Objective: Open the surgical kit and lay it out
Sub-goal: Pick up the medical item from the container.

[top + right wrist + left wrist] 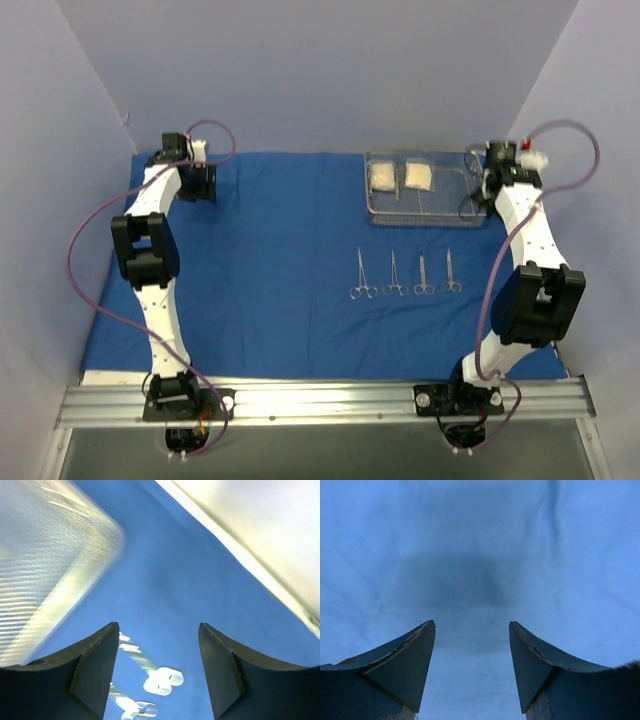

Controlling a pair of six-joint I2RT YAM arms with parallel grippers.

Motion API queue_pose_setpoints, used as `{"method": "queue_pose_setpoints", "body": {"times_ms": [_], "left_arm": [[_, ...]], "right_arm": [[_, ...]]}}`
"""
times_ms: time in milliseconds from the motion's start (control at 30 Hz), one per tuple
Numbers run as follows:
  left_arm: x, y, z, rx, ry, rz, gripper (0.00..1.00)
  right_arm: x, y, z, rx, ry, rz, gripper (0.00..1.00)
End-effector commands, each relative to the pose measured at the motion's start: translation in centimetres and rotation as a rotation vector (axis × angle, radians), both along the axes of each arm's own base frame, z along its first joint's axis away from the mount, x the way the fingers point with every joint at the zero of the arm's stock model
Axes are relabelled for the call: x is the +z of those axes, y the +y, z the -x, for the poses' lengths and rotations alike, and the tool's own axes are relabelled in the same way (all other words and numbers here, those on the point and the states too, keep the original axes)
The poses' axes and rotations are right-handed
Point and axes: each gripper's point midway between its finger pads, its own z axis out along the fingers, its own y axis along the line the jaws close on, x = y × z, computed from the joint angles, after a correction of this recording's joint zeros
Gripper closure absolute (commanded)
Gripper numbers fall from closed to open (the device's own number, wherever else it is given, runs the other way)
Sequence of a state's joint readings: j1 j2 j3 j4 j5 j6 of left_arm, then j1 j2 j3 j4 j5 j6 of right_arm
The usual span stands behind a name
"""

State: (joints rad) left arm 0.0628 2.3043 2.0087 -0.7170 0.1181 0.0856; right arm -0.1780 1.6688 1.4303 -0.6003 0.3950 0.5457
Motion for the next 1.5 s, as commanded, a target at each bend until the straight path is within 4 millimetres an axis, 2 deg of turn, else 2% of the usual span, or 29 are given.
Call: {"method": "queue_pose_setpoints", "body": {"times_ms": [0,67,100,133,167,200,233,267,300,333,367,400,433,467,500,533,600,667,833,933,1100,1233,1467], "left_arm": [[5.6,-1.2,-1.4,-0.042,-0.106,0.043,0.30],[7.1,-1.3,-1.6,-0.050,-0.131,0.040,0.30],[7.8,-1.4,-1.7,-0.056,-0.144,0.035,0.30],[8.2,-1.5,-1.9,-0.058,-0.153,0.028,0.30],[8.4,-1.5,-1.9,-0.066,-0.155,0.019,0.30],[8.9,-1.8,-2.1,-0.075,-0.166,0.010,0.30],[9.0,-1.9,-2.2,-0.080,-0.165,0.001,0.30],[8.9,-1.9,-2.0,-0.090,-0.155,-0.014,0.30],[9.1,-2.1,-2.3,-0.101,-0.161,-0.021,0.30],[9.1,-2.5,-2.2,-0.128,-0.154,-0.036,0.30],[9.1,-2.8,-2.3,-0.145,-0.153,-0.043,0.30],[8.7,-2.8,-2.4,-0.154,-0.146,-0.051,0.30],[9.6,-3.1,-2.8,-0.171,-0.167,-0.059,0.30],[9.5,-5.2,-2.7,-0.229,-0.161,-0.070,0.30],[9.0,-5.7,-2.9,-0.245,-0.155,-0.074,0.30],[9.8,-6.0,-3.3,-0.256,-0.176,-0.078,0.30],[9.4,-7.1,-3.8,-0.282,-0.180,-0.065,0.30],[9.9,-7.6,-4.4,-0.281,-0.203,-0.044,0.30],[8.9,-8.3,-5.1,-0.273,-0.204,-0.019,0.30],[8.3,-8.7,-5.1,-0.255,-0.193,0.004,0.30],[7.8,-9.1,-5.3,-0.243,-0.191,0.021,0.30],[7.9,-9.2,-5.6,-0.243,-0.200,0.018,0.30],[7.9,-9.0,-5.5,-0.241,-0.198,0.008,0.30]], "right_arm": [[8.6,2.9,-4.4,0.156,-0.163,0.140,0.37],[8.5,5.8,-7.9,0.275,-0.186,0.101,0.37],[10.0,7.6,-9.7,0.340,-0.229,0.095,0.38],[7.8,9.4,-11.5,0.410,-0.194,0.042,0.40],[7.2,10.6,-12.5,0.455,-0.189,0.022,0.42],[7.8,12.6,-13.9,0.521,-0.208,0.016,0.48],[5.3,13.9,-15.2,0.562,-0.160,-0.003,0.51],[4.4,15.3,-16.0,0.609,-0.151,-0.026,0.53],[5.1,17.1,-17.1,0.656,-0.177,-0.028,0.62],[2.5,18.0,-18.1,0.692,-0.125,-0.033,0.66],[1.6,18.8,-18.6,0.714,-0.109,-0.045,0.71],[1.1,19.4,-19.2,0.728,-0.103,-0.052,0.79],[2.4,20.0,-20.6,0.741,-0.147,-0.047,0.82],[-0.2,20.4,-21.0,0.745,-0.097,-0.060,0.86],[-0.4,20.6,-21.6,0.750,-0.104,-0.064,0.89],[-1.1,20.8,-22.3,0.753,-0.105,-0.068,0.90],[-1.9,20.9,-22.8,0.755,-0.106,-0.071,0.90],[-3.3,20.9,-22.8,0.749,-0.089,-0.079,0.90],[-6.2,21.2,-22.6,0.739,-0.047,-0.111,0.91],[-6.8,21.0,-22.4,0.724,-0.032,-0.104,0.92],[-7.3,19.3,-22.0,0.688,-0.003,-0.067,0.93],[-8.6,18.5,-22.0,0.675,0.020,-0.063,0.96],[-11.0,18.5,-21.6,0.678,0.061,-0.089,0.92]]}}
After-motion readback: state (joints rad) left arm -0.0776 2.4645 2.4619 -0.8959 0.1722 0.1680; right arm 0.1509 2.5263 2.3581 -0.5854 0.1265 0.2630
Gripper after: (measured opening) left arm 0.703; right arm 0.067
